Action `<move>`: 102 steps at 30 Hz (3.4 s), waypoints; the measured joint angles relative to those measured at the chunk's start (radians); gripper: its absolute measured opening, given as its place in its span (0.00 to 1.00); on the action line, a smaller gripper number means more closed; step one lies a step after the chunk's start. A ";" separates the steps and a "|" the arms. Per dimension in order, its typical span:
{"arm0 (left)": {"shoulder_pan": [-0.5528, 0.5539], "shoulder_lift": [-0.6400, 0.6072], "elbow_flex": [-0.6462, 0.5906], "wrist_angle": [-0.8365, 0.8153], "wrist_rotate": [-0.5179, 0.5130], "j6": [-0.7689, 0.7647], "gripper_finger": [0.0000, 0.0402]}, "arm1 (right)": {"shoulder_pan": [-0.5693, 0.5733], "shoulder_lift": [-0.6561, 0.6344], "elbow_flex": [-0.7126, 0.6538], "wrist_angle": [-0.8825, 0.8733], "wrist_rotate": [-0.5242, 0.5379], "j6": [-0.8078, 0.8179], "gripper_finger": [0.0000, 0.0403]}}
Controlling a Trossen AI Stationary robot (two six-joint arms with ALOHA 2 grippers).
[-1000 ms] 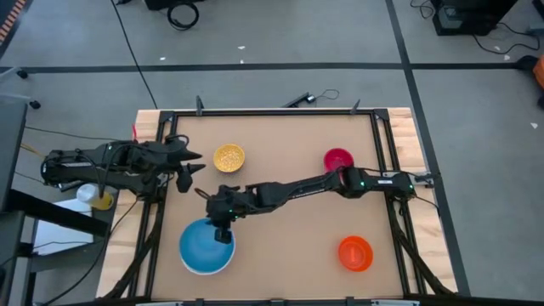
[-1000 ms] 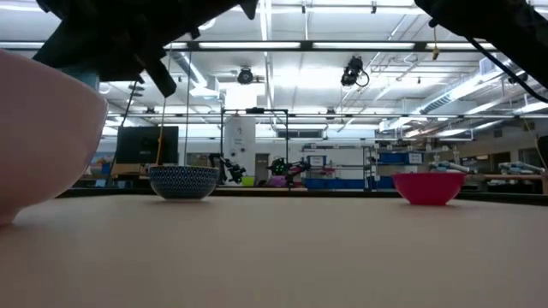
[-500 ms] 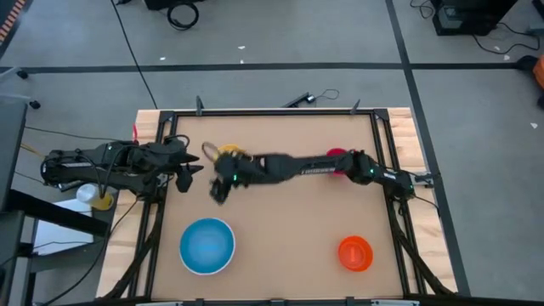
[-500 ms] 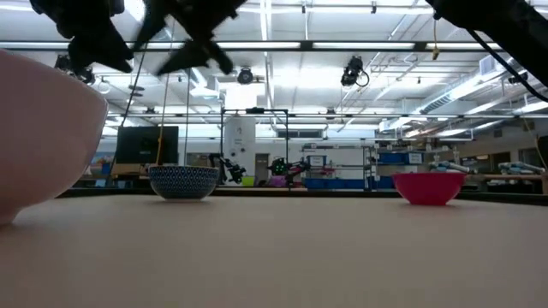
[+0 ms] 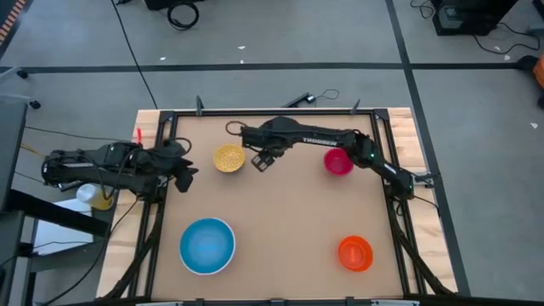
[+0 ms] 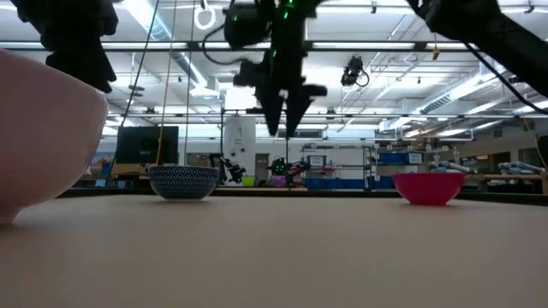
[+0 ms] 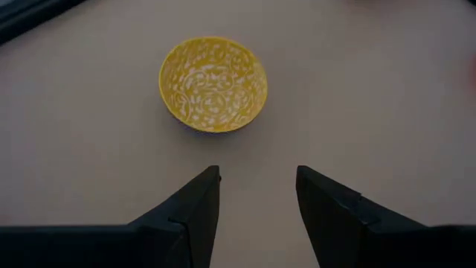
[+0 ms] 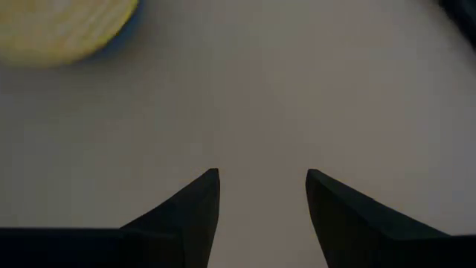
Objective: Nest bowls inside each other
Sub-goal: Stack the orange bowl on top of the blue bowl
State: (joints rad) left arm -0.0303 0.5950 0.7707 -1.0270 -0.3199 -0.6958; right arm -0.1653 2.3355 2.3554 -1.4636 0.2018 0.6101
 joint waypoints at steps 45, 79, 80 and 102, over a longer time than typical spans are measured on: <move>0.000 0.129 -0.186 0.569 -0.061 0.069 0.45 | 0.770 -0.899 -1.557 0.658 -0.354 0.371 0.26; -0.030 0.158 0.010 0.480 0.052 0.100 0.38 | 0.262 -0.264 -0.675 1.269 -0.344 -0.207 0.00; -0.030 0.155 0.012 0.452 0.053 0.091 0.38 | 0.260 -0.233 -0.630 1.266 -0.361 -0.223 0.00; -0.037 0.124 0.023 0.339 0.053 0.035 0.38 | 0.288 0.101 -0.206 1.143 -0.445 -0.236 0.14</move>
State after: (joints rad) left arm -0.0669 0.7189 0.7940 -0.6876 -0.2668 -0.6613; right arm 0.1231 2.4367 2.1494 -0.3209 -0.2433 0.3744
